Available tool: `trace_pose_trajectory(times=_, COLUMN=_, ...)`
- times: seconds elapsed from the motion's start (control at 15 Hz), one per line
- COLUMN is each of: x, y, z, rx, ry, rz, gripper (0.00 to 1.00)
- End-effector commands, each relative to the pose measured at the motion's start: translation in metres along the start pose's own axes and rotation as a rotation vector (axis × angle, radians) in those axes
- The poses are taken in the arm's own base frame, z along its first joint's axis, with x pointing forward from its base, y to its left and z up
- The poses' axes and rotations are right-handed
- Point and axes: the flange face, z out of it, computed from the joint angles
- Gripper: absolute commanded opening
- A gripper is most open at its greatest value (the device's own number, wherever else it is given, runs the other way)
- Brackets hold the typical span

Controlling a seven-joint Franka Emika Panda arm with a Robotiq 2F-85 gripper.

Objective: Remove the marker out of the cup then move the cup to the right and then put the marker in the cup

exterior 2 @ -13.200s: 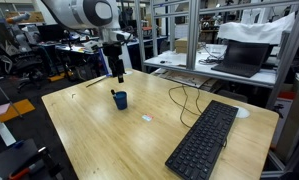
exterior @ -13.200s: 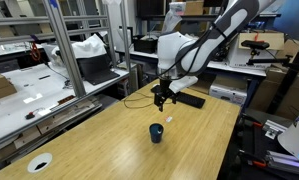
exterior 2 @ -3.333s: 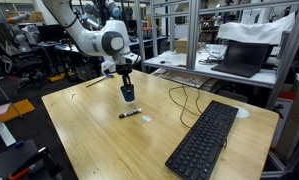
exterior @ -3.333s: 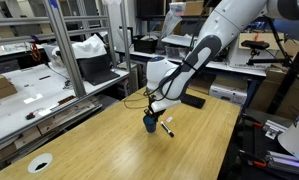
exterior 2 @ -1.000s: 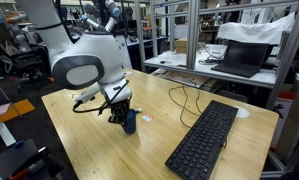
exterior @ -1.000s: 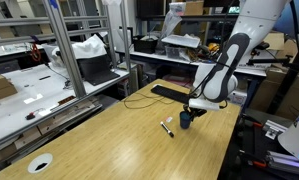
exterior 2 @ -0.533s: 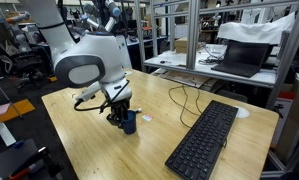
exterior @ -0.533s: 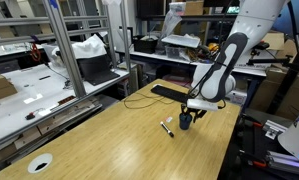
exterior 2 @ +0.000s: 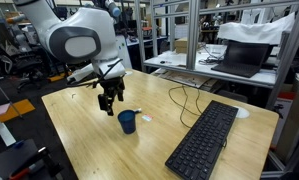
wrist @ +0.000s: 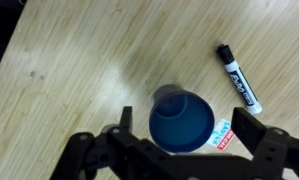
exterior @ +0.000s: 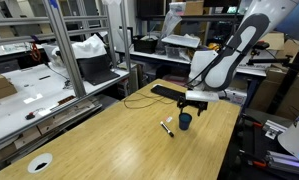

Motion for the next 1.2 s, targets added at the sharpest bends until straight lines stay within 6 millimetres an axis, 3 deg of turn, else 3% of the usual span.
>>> trace_pose_trajectory(times=0.0, x=-0.009, y=-0.008, z=-0.031, rx=-0.048, ry=0.017, rz=-0.034, gripper=1.00)
trace_pose_trajectory(times=0.33, x=-0.040, y=-0.055, z=-0.056, rx=-0.151, ry=0.090, rz=-0.355, gripper=1.00)
trace_pose_trajectory(times=0.6, x=-0.050, y=-0.098, z=-0.058, rx=-0.146, ry=0.141, rz=-0.573, gripper=1.00)
trace_pose_trajectory(times=0.87, x=-0.036, y=-0.120, z=-0.031, rx=-0.082, ry=0.148, rz=-0.705, gripper=1.00)
trace_pose_trajectory(times=1.13, x=-0.025, y=-0.133, z=0.013, rx=-0.037, ry=0.122, rz=-0.788, gripper=1.00)
